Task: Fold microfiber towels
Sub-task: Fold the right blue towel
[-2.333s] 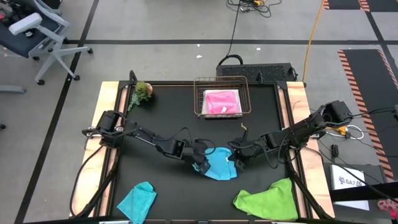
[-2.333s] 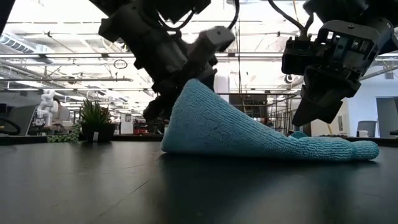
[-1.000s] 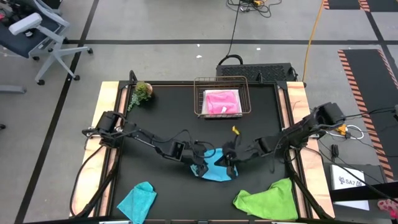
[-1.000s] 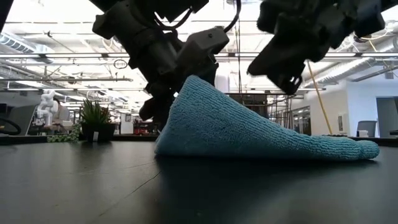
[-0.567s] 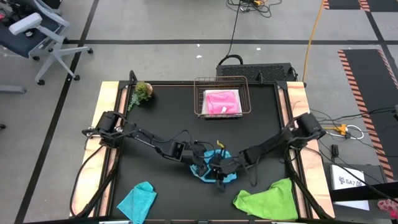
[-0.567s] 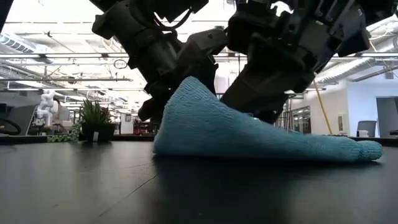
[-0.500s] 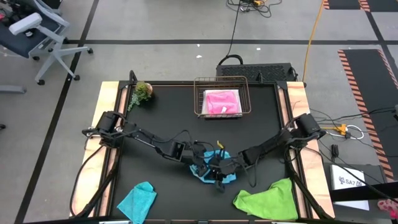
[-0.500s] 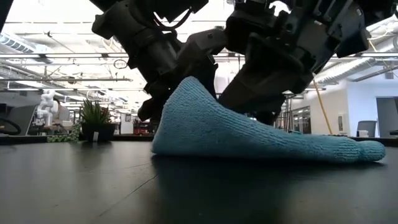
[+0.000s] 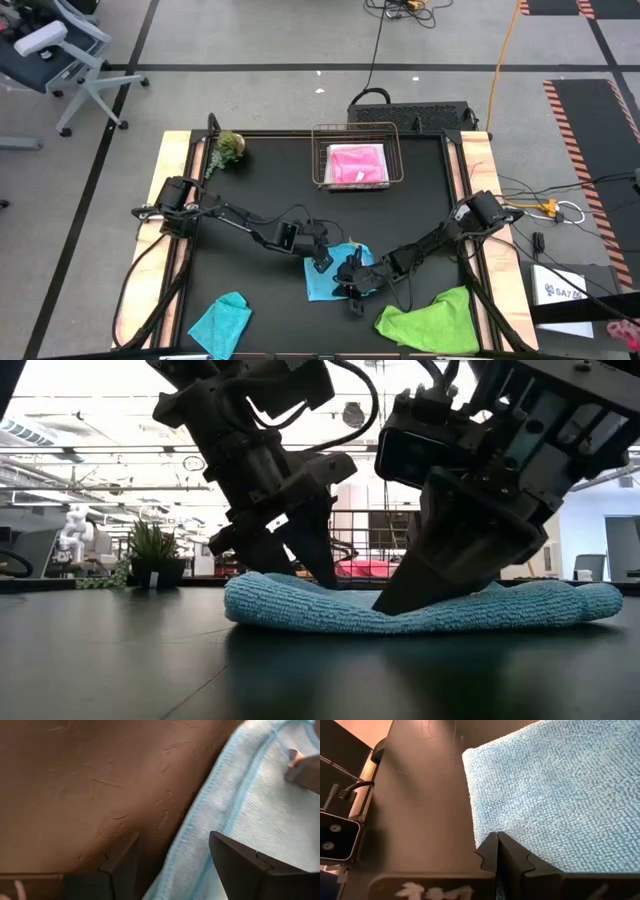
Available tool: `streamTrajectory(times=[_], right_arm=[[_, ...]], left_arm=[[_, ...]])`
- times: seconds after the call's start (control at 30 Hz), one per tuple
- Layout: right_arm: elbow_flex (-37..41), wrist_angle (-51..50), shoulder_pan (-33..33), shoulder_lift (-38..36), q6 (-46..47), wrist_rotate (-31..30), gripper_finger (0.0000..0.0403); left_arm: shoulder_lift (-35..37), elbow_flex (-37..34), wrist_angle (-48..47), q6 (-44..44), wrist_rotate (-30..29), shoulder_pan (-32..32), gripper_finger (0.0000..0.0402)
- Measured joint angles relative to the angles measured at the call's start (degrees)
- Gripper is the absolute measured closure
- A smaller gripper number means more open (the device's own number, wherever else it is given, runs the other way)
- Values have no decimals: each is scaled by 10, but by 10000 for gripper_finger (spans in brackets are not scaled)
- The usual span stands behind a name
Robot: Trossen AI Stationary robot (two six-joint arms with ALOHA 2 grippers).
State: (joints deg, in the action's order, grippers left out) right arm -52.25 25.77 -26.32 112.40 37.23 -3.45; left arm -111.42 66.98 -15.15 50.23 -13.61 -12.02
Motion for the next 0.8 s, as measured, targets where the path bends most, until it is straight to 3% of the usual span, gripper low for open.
streamTrajectory(times=[0.23, 0.43, 0.6, 0.8], right_arm=[[2, -16, 1, -18, -31, 3, 403], [2, -107, 12, -70, -61, -7, 403], [3, -194, 13, -109, -85, -42, 403], [3, -206, 26, -112, -94, -55, 403]], left_arm=[[19, 0, 11, 20, 19, 12, 163], [70, 0, 3, 50, 37, -19, 163], [69, 0, -2, 66, -10, -86, 163], [29, 0, 6, 129, -67, -152, 163]])
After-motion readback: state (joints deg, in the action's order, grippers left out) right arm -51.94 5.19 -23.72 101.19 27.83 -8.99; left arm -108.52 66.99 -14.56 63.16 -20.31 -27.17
